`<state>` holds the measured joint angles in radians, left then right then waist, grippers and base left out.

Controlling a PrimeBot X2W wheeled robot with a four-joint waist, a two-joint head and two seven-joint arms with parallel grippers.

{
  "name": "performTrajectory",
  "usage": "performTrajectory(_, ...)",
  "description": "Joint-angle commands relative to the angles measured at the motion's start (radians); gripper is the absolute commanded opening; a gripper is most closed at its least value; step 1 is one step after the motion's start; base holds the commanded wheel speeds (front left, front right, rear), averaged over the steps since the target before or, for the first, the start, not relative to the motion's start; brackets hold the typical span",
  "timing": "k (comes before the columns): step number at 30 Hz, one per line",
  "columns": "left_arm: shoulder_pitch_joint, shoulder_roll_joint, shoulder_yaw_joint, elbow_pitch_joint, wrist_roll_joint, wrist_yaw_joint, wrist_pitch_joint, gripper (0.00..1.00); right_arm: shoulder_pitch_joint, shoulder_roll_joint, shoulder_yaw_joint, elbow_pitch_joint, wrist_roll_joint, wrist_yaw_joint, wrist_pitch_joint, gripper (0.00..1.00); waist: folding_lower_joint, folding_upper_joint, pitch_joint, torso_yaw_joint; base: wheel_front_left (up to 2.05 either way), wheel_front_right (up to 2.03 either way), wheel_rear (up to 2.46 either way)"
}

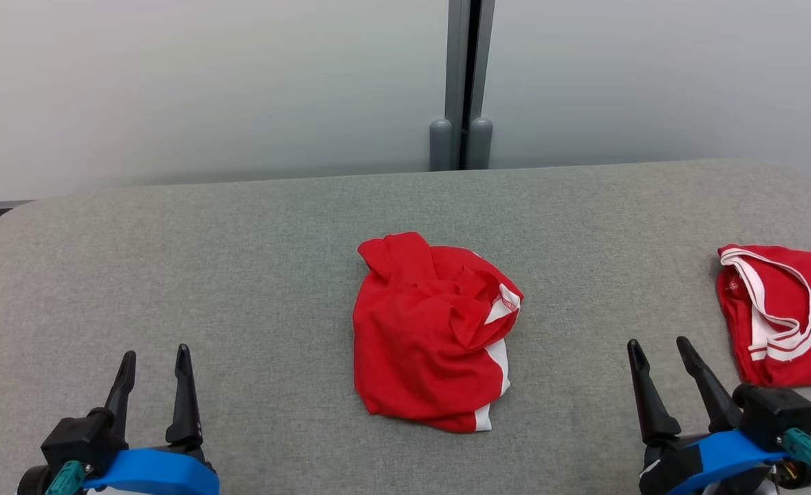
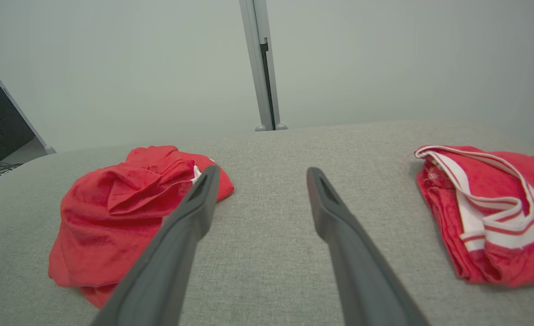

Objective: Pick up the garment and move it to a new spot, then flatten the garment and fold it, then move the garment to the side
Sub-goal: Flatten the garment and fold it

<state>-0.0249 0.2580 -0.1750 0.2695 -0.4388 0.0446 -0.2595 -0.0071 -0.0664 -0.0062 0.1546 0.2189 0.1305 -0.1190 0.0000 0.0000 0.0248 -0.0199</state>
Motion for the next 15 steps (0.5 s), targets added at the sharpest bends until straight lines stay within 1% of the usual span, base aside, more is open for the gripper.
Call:
performTrajectory(1, -0.017, 0.006, -0.004, 0.002, 0.0, 0.001, 0.002, 1.0, -0.002, 0.005, 0.003, 0.003, 0.002, 0.001, -0.006, 1.0, 0.0, 0.0, 0.002, 0.003, 0.0, 0.0, 0.0)
performTrajectory(9, -0.02, 0.007, -0.006, -0.004, -0.007, 0.008, 0.005, 1.0, -0.019, 0.007, 0.013, 0.001, 0.0, 0.001, -0.007, 1.0, 0.0, 0.0, 0.01, 0.011, 0.0, 0.0, 0.0)
performTrajectory(12, -0.022, 0.008, -0.005, -0.01, -0.008, 0.011, 0.005, 1.0, -0.06, -0.005, 0.028, -0.002, -0.009, 0.001, 0.008, 1.0, 0.0, 0.0, 0.019, 0.012, 0.0, 0.0, 0.0)
performTrajectory(15, -0.027, 0.01, -0.007, -0.018, -0.006, 0.012, 0.007, 1.0, -0.123, -0.011, 0.067, -0.002, 0.003, 0.001, 0.041, 1.0, 0.0, 0.0, 0.029, 0.017, 0.0, 0.0, 0.0)
